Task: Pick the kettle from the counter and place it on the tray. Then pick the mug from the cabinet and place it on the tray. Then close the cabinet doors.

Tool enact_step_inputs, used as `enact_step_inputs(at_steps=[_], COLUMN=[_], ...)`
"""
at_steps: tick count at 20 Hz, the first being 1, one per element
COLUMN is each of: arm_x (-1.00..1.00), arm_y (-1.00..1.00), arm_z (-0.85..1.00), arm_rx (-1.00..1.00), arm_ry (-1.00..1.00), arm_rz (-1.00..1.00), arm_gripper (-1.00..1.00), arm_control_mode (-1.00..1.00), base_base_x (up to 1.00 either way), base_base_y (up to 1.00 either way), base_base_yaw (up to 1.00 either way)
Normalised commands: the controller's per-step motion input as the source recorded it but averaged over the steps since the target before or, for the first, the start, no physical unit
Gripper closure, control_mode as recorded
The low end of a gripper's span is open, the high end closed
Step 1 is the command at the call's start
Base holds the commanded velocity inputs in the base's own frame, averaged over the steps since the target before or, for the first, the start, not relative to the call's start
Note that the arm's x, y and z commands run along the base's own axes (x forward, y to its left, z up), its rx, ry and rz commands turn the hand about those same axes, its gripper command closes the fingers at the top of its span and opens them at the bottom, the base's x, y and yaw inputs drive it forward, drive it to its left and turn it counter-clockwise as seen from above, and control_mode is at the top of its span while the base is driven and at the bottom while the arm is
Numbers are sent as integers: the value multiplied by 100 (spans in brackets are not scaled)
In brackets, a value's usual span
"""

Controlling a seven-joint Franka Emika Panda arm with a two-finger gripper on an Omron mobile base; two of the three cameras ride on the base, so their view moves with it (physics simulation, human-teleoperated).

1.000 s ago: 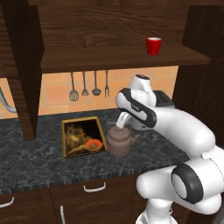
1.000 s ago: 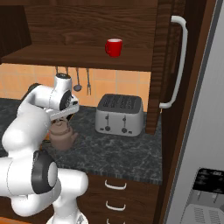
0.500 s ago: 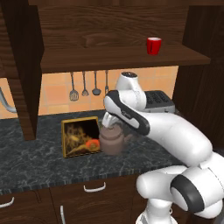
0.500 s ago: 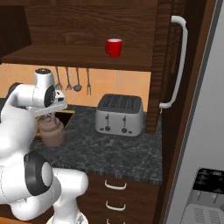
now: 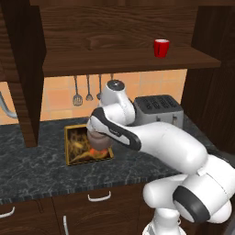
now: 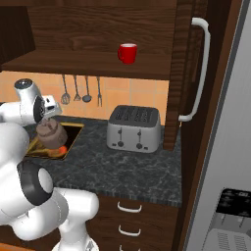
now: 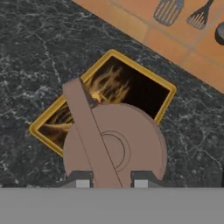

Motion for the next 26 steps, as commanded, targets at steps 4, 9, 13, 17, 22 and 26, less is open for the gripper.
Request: enact_step_inputs(at_steps=[4,9,13,17,22,26], arm_x=[45,48,53,33,26,39], arm_y=[13,0,13,17,20,17], arm_z=[0,0,-24,-24,-22,-13], arm_rx=[5,11,3,0,0,1], arm_ry=[-24,-5,0,9,9,-3], arm_rz=[-7,-2,0,1,1,0], arm_gripper=[100,100,100,100,100,100], arm_control_mode=[-100,-100,-100,-100,-100,-100], base_base_x=[0,0,0,0,0,0], base_base_y=[0,0,0,0,0,0], base_base_yaw=[0,0,0,0,0,0])
